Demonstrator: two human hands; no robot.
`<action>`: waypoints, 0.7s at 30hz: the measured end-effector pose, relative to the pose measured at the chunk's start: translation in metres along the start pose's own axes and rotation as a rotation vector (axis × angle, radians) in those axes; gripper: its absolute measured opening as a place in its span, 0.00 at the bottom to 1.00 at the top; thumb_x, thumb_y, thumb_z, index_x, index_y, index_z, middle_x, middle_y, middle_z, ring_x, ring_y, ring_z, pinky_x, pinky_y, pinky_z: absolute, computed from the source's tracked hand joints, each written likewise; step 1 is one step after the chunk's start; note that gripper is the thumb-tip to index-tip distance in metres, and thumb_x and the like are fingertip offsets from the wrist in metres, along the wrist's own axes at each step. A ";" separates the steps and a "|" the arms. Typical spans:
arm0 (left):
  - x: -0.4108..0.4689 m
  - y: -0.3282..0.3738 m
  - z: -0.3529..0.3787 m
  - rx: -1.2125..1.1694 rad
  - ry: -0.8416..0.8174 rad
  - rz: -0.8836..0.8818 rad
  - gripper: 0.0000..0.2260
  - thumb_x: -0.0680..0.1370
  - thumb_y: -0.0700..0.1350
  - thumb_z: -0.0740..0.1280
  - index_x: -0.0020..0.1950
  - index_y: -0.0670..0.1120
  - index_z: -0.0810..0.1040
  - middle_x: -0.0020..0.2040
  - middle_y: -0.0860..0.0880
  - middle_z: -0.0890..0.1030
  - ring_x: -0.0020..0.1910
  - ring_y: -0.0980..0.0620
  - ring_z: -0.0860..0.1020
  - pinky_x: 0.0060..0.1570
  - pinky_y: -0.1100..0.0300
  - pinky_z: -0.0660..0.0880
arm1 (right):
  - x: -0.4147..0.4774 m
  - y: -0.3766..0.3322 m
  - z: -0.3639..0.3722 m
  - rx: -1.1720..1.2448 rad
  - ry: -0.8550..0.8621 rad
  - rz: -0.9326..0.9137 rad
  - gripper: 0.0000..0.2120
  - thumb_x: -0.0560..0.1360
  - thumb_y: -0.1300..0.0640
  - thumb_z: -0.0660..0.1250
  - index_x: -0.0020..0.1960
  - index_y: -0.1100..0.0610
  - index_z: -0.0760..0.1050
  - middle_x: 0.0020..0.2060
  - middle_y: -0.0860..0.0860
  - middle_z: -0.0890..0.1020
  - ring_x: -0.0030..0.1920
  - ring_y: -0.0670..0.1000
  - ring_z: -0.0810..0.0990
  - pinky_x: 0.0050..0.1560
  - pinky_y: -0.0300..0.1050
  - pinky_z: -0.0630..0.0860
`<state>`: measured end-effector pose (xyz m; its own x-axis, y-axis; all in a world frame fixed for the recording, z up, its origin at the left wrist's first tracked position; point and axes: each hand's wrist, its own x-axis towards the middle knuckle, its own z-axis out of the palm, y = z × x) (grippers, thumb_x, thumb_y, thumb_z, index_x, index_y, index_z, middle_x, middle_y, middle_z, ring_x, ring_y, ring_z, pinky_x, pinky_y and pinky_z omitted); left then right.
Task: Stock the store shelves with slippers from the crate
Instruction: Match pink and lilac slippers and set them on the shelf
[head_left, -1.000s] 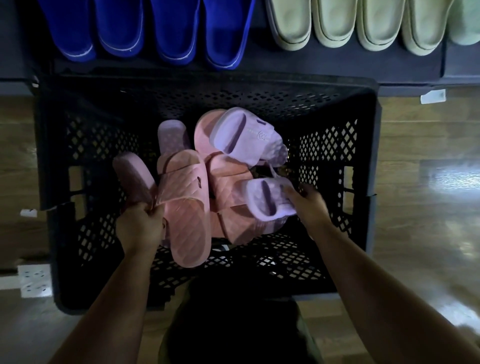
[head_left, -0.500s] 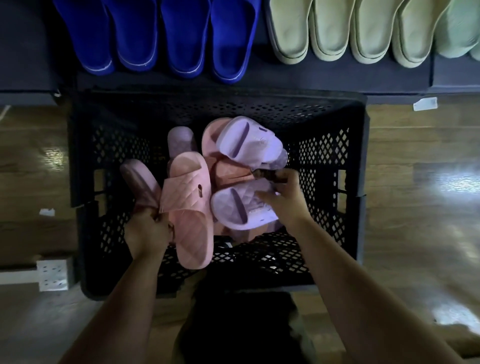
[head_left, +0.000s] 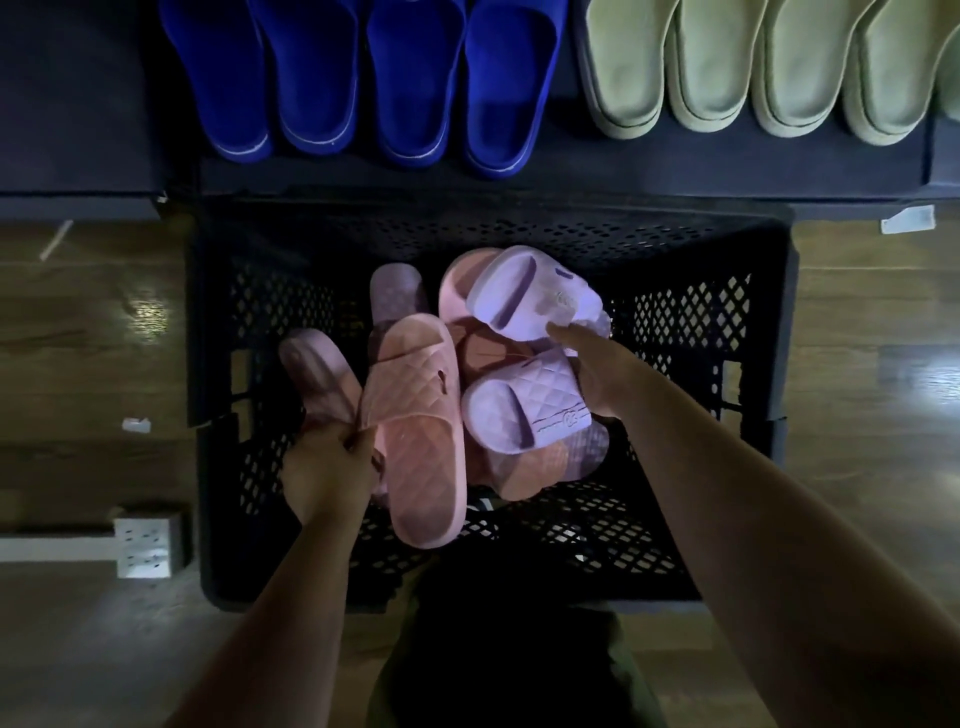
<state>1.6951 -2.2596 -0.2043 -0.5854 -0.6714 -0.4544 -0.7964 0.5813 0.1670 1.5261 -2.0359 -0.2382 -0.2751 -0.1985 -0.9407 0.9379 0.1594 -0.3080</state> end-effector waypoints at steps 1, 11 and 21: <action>-0.001 0.001 -0.002 -0.008 0.009 0.009 0.12 0.74 0.49 0.69 0.39 0.40 0.82 0.42 0.39 0.82 0.39 0.40 0.79 0.34 0.59 0.61 | -0.005 -0.001 -0.002 0.049 -0.008 0.013 0.12 0.79 0.53 0.63 0.50 0.60 0.79 0.43 0.57 0.85 0.42 0.55 0.84 0.45 0.45 0.82; -0.035 0.040 -0.098 -0.088 0.105 0.116 0.12 0.73 0.46 0.72 0.32 0.40 0.80 0.32 0.40 0.80 0.32 0.41 0.76 0.32 0.59 0.59 | -0.111 -0.010 0.002 0.039 0.195 -0.027 0.18 0.76 0.48 0.67 0.59 0.59 0.77 0.50 0.56 0.84 0.46 0.54 0.84 0.50 0.52 0.80; -0.133 0.122 -0.280 -0.168 0.117 0.295 0.10 0.74 0.47 0.70 0.35 0.43 0.82 0.30 0.47 0.81 0.27 0.53 0.73 0.26 0.65 0.58 | -0.311 -0.054 -0.043 -0.002 0.437 -0.093 0.20 0.52 0.33 0.71 0.41 0.42 0.82 0.47 0.55 0.84 0.48 0.59 0.83 0.54 0.62 0.78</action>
<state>1.6335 -2.2284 0.1211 -0.7997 -0.5396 -0.2633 -0.5984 0.6809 0.4221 1.5519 -1.9410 0.0643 -0.4223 0.2148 -0.8806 0.9046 0.1626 -0.3941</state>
